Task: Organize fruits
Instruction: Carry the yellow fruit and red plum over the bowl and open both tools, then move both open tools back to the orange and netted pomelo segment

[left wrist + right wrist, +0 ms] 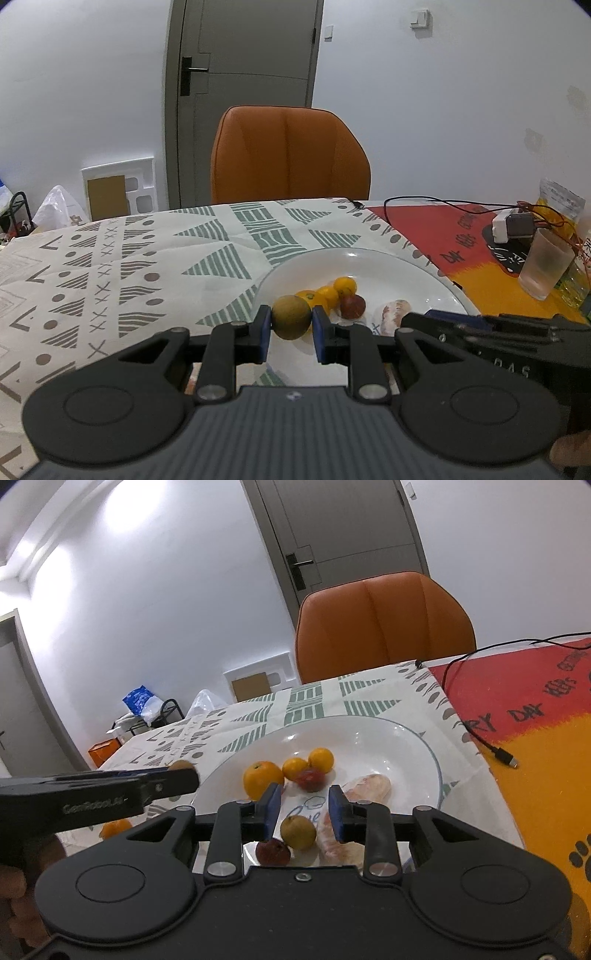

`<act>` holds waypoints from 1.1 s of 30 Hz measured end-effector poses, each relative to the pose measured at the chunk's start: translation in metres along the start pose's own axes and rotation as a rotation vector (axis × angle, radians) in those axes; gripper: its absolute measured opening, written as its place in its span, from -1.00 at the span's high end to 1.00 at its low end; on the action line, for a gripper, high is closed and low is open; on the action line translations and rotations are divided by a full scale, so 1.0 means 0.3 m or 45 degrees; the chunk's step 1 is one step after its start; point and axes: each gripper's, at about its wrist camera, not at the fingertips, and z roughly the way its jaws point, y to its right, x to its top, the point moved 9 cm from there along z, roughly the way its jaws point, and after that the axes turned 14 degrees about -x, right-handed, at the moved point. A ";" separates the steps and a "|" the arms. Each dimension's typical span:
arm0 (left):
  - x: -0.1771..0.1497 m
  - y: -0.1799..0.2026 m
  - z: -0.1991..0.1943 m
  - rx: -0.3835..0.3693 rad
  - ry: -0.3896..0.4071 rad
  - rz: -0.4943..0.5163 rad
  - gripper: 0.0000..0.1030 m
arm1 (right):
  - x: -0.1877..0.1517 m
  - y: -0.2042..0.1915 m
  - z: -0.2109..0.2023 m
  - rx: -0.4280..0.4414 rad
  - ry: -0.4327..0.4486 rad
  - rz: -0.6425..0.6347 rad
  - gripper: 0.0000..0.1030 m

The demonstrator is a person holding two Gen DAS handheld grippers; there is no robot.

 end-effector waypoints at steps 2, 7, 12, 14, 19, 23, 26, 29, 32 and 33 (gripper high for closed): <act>0.004 0.012 0.005 -0.008 0.000 0.006 0.57 | -0.003 -0.003 -0.004 0.006 -0.003 -0.002 0.42; 0.003 0.028 0.004 0.009 -0.008 0.032 0.50 | -0.015 -0.001 -0.012 0.010 -0.013 0.004 0.37; -0.009 0.011 -0.021 0.034 -0.014 0.027 0.48 | -0.028 -0.004 -0.023 0.019 -0.020 0.010 0.33; -0.014 0.001 -0.037 0.045 -0.015 0.025 0.42 | -0.031 -0.009 -0.027 0.021 -0.021 0.010 0.30; -0.019 -0.029 -0.084 0.082 0.007 0.016 0.03 | -0.034 -0.029 -0.046 0.029 -0.015 0.004 0.19; -0.019 -0.061 -0.130 0.125 0.030 0.003 -0.33 | -0.036 -0.048 -0.059 0.032 -0.008 -0.004 0.11; -0.024 -0.084 -0.163 0.152 0.045 0.001 -0.44 | -0.038 -0.065 -0.068 0.038 -0.008 -0.006 0.07; -0.034 -0.106 -0.194 0.164 0.048 -0.003 -0.46 | -0.041 -0.086 -0.077 0.048 -0.007 -0.016 -0.06; -0.047 -0.132 -0.226 0.174 0.049 -0.020 -0.49 | -0.043 -0.108 -0.087 0.054 -0.005 -0.026 -0.17; -0.051 -0.140 -0.236 0.179 0.051 -0.025 -0.51 | -0.044 -0.115 -0.091 0.057 -0.005 -0.029 -0.20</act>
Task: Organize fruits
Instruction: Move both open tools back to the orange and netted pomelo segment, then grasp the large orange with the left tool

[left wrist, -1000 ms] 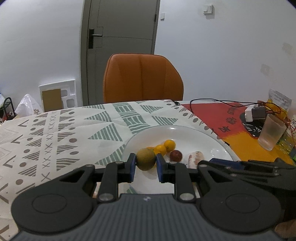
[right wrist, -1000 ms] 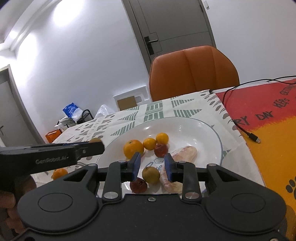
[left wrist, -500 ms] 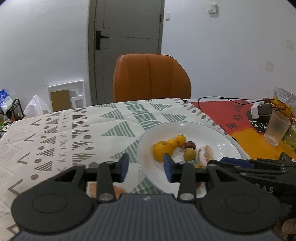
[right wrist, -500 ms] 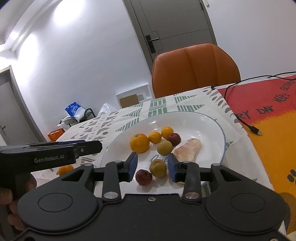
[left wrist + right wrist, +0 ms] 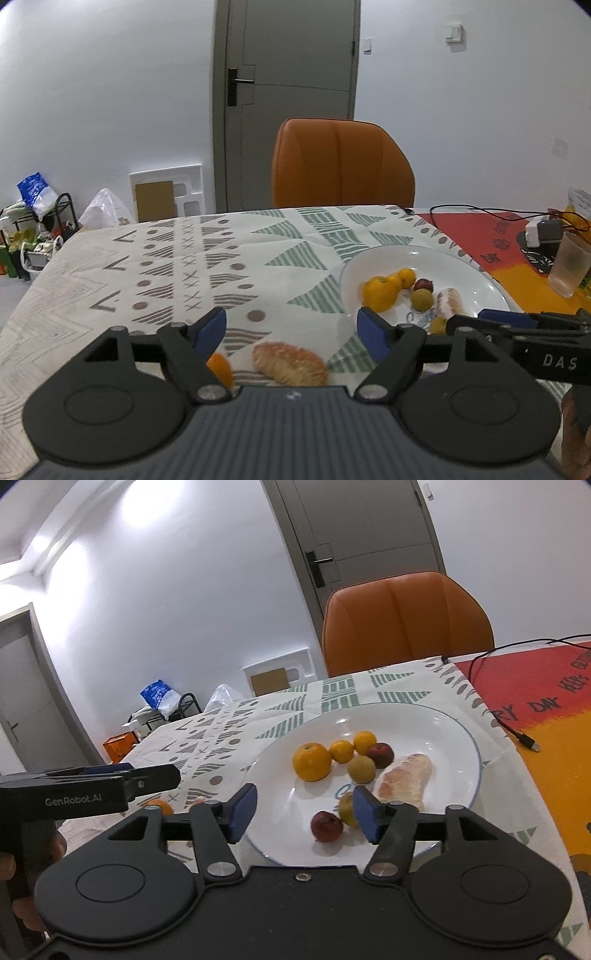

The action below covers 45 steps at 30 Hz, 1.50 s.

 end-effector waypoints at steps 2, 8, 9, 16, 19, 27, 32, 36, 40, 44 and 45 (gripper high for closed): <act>-0.007 -0.019 -0.017 0.008 0.003 -0.014 -0.59 | -0.003 -0.015 -0.006 0.007 0.001 -0.003 -0.41; -0.025 -0.066 -0.072 0.023 0.012 -0.034 -0.76 | -0.010 -0.065 -0.026 0.035 0.016 -0.019 -0.80; -0.027 -0.073 -0.081 0.026 0.017 -0.034 -0.79 | -0.010 -0.073 -0.030 0.039 0.020 -0.020 -0.82; -0.055 -0.132 -0.134 0.048 0.033 -0.072 -0.81 | -0.020 -0.120 -0.050 0.063 0.023 -0.039 -0.92; -0.069 -0.147 -0.152 0.045 0.036 -0.079 -0.80 | -0.035 -0.146 -0.051 0.076 0.013 -0.052 -0.92; -0.092 -0.181 -0.165 0.049 0.041 -0.107 -0.80 | -0.062 -0.213 -0.048 0.122 -0.002 -0.091 -0.92; -0.102 -0.187 -0.161 0.034 0.041 -0.115 -0.80 | -0.071 -0.250 -0.043 0.138 -0.006 -0.122 -0.88; -0.114 -0.192 -0.145 0.022 0.034 -0.129 -0.79 | -0.086 -0.277 -0.031 0.156 -0.025 -0.139 -0.79; -0.128 -0.203 -0.126 0.009 0.027 -0.150 -0.75 | -0.101 -0.307 -0.009 0.170 -0.049 -0.166 -0.62; -0.137 -0.216 -0.103 -0.002 0.021 -0.172 -0.66 | -0.110 -0.333 0.010 0.181 -0.067 -0.191 -0.47; -0.139 -0.218 -0.097 -0.005 0.020 -0.176 -0.63 | -0.110 -0.336 0.015 0.181 -0.069 -0.196 -0.47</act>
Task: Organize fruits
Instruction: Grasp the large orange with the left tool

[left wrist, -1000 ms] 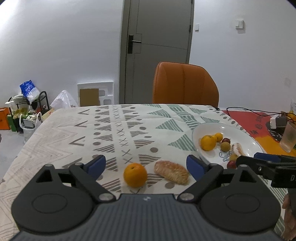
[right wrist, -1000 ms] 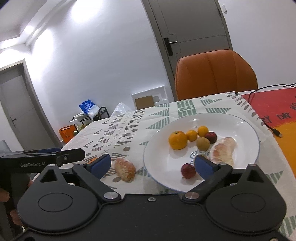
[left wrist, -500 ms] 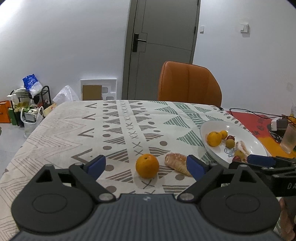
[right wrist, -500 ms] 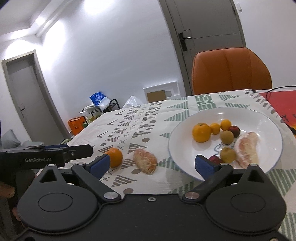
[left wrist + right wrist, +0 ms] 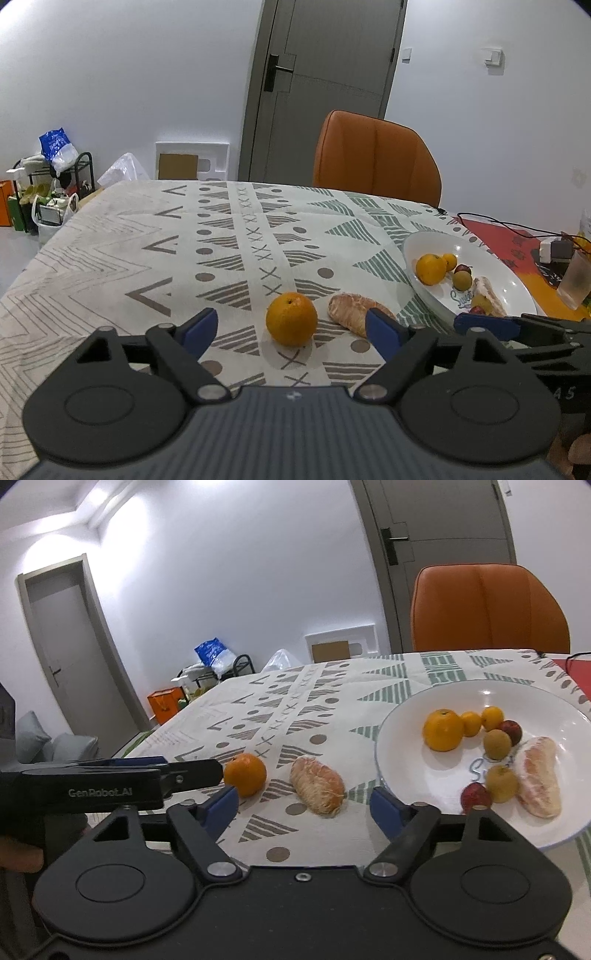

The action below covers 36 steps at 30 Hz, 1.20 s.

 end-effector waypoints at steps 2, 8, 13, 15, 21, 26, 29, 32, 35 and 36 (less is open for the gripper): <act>-0.003 -0.009 0.013 -0.005 -0.006 -0.010 -0.53 | 0.001 -0.005 0.014 -0.005 -0.004 -0.010 -0.39; -0.018 -0.032 0.056 -0.027 -0.034 -0.048 -0.34 | -0.007 -0.007 0.058 -0.010 -0.038 -0.007 -0.23; -0.027 -0.033 0.090 -0.048 -0.047 -0.049 -0.25 | -0.011 -0.018 0.087 -0.016 -0.054 -0.028 -0.21; -0.030 -0.039 0.105 -0.052 -0.055 -0.058 -0.15 | -0.008 -0.021 0.098 -0.024 -0.055 -0.038 -0.20; -0.041 -0.070 0.135 -0.060 -0.064 -0.101 0.06 | -0.005 -0.034 0.121 -0.035 -0.061 -0.062 -0.19; -0.033 -0.087 0.142 -0.070 -0.044 -0.131 0.26 | -0.002 -0.046 0.137 -0.054 -0.058 -0.097 -0.18; -0.033 -0.098 0.132 -0.066 -0.044 -0.141 0.27 | 0.004 -0.050 0.146 -0.058 -0.061 -0.104 -0.18; -0.034 -0.109 0.116 -0.062 -0.050 -0.144 0.27 | 0.009 -0.059 0.157 -0.060 -0.060 -0.119 -0.18; -0.037 -0.127 0.101 -0.042 -0.049 -0.159 0.27 | 0.010 -0.067 0.167 -0.063 -0.059 -0.136 -0.17; -0.037 -0.133 0.098 -0.037 -0.048 -0.162 0.27 | 0.011 -0.072 0.171 -0.063 -0.060 -0.140 -0.17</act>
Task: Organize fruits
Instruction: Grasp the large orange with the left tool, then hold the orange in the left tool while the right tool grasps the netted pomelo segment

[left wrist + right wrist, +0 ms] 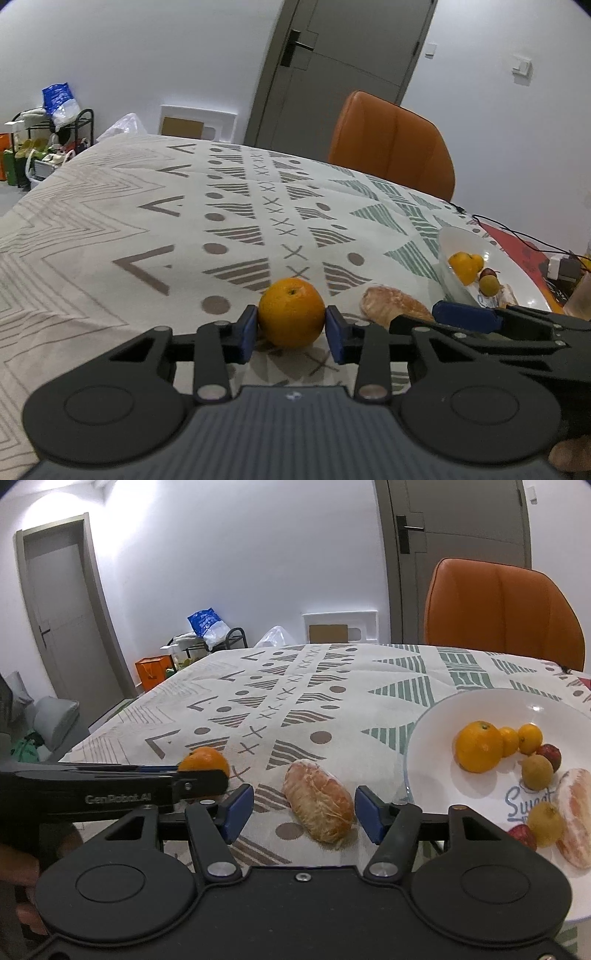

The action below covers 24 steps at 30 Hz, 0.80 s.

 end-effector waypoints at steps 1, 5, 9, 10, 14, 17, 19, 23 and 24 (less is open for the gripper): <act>0.000 -0.006 -0.006 0.005 0.001 -0.004 0.27 | 0.002 -0.004 0.003 -0.003 -0.001 -0.006 -0.17; 0.001 -0.026 -0.026 0.020 0.007 -0.012 0.27 | 0.004 -0.016 0.016 -0.030 0.002 -0.047 -0.16; 0.001 -0.051 -0.045 0.041 0.018 -0.029 0.27 | 0.007 -0.021 0.027 -0.058 0.001 -0.083 -0.10; 0.001 -0.056 -0.048 0.045 0.020 -0.032 0.27 | 0.006 -0.022 0.030 -0.066 0.002 -0.097 -0.07; 0.003 -0.067 -0.063 0.053 0.028 -0.041 0.27 | 0.002 -0.029 0.034 -0.100 -0.012 -0.131 0.02; 0.004 -0.073 -0.074 0.055 0.035 -0.042 0.27 | 0.000 -0.037 0.017 -0.068 -0.032 -0.123 0.27; 0.003 -0.077 -0.079 0.059 0.040 -0.045 0.27 | -0.003 -0.042 0.006 -0.033 -0.045 -0.099 0.28; 0.003 -0.084 -0.089 0.062 0.044 -0.051 0.27 | -0.007 -0.053 0.003 -0.048 -0.042 -0.120 0.26; 0.004 -0.083 -0.090 0.061 0.045 -0.050 0.27 | -0.010 -0.052 0.009 -0.050 -0.048 -0.118 0.25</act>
